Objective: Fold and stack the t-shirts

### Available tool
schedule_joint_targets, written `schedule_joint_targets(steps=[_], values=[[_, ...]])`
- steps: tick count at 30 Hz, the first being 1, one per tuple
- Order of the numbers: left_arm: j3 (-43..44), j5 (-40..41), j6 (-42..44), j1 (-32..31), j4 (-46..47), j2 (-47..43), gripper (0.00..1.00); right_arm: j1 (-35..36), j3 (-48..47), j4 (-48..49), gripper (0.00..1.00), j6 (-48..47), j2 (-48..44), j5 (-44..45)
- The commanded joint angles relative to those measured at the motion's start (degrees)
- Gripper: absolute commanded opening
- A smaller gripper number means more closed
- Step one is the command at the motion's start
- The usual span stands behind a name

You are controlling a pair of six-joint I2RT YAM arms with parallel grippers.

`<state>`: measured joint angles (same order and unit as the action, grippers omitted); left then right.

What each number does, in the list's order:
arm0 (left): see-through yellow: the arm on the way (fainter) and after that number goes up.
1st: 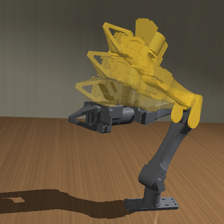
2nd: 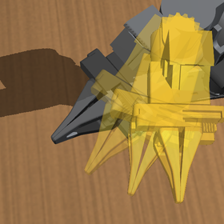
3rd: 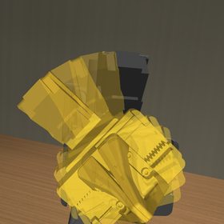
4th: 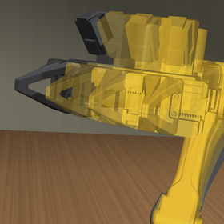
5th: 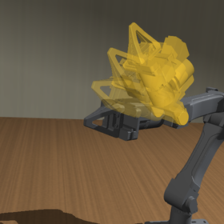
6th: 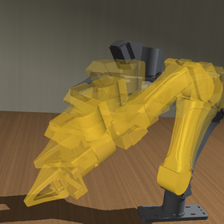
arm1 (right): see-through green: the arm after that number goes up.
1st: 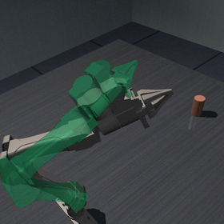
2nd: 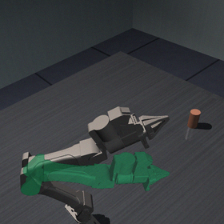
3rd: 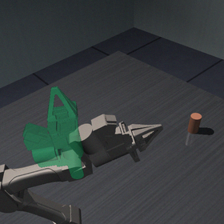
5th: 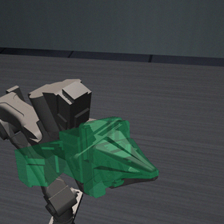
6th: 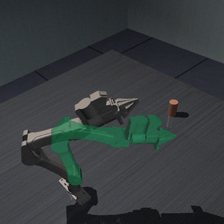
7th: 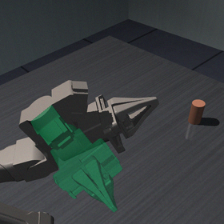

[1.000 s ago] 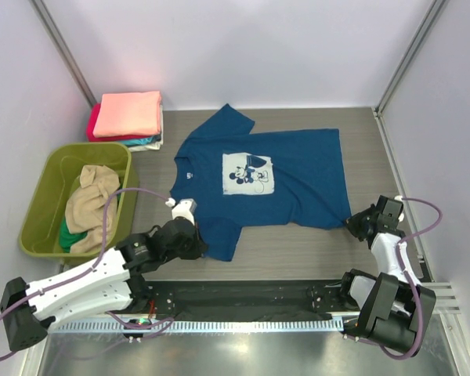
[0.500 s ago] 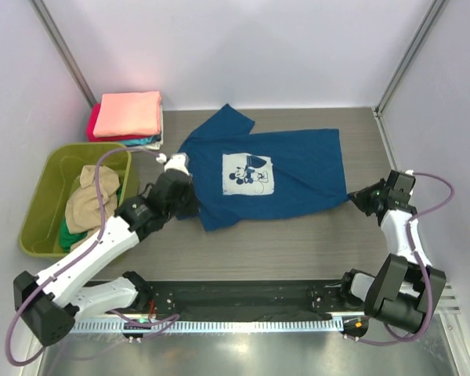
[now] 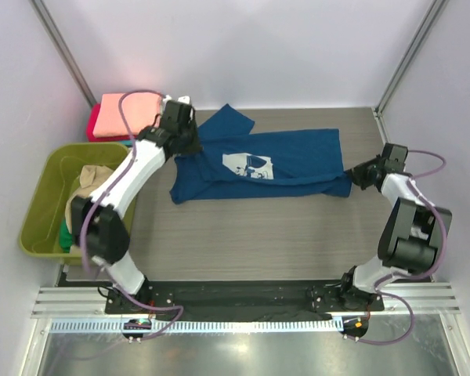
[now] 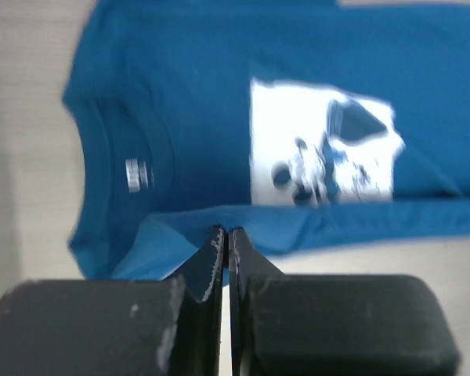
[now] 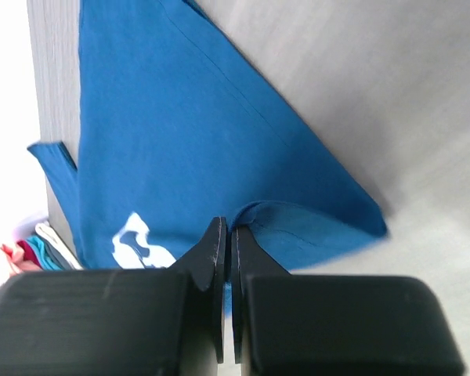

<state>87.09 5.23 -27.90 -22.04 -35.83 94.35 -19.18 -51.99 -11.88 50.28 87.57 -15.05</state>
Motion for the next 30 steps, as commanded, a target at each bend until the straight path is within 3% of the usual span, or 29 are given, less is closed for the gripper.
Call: schedule_joint_targets(steps=[1, 2, 3, 4, 6, 7, 8, 9, 12, 13, 20, 23, 30], values=[[11.8, -2.2, 3.5, 4.5, -4.8, 14.1, 0.0, 2.1, -9.1, 3.8, 0.01, 3.1, 5.9, 1.8], [15.4, -4.9, 3.7, 5.5, -8.9, 17.9, 0.0, 2.5, -11.3, 3.4, 0.01, 3.1, 9.7, 1.4], [24.7, -7.3, 4.0, 6.3, -11.4, 21.4, 0.0, 2.8, -13.5, 2.7, 0.01, 2.8, 11.8, 1.1], [29.2, -8.0, 4.8, 7.2, -14.1, 25.4, 0.0, 3.8, -17.8, 2.4, 0.12, 2.5, 13.7, 1.0], [39.4, -5.7, 5.1, 7.3, -20.0, 32.6, 0.21, 4.9, -22.1, 0.3, 0.48, -0.8, 18.7, 0.5], [41.2, -5.6, 5.0, 7.3, -21.2, 33.7, 0.33, 5.4, -26.7, -2.5, 0.76, -2.1, 20.0, 0.9], [41.9, -5.8, 5.0, 7.2, -22.8, 34.1, 0.54, 6.1, -28.1, -5.0, 0.82, -3.3, 21.1, 1.9], [41.4, -5.6, 4.7, 7.2, -22.6, 32.9, 0.58, 6.3, -28.3, -6.9, 0.86, -5.0, 20.5, 2.6], [26.4, -5.6, 3.1, 6.4, -14.6, 23.0, 0.64, 6.6, -22.1, -6.1, 0.9, -6.2, 13.6, 7.1], [17.8, -5.7, 2.4, 6.1, -12.2, 19.8, 0.64, 6.7, -17.6, -5.7, 0.9, -6.5, 11.7, 8.1], [-16.9, -2.2, -5.7, 5.7, 5.3, -4.0, 0.64, 6.5, 0.4, -1.6, 0.91, -9.5, -2.4, 12.4], [-27.2, -0.7, -8.0, 5.7, 10.7, -10.4, 0.65, 6.4, 3.9, 0.0, 0.9, -10.1, -2.9, 12.1], [-35.7, 0.2, -10.9, 7.2, 18.3, -11.7, 0.72, 6.3, 4.8, 2.6, 0.84, -10.2, 0.2, 9.9]])
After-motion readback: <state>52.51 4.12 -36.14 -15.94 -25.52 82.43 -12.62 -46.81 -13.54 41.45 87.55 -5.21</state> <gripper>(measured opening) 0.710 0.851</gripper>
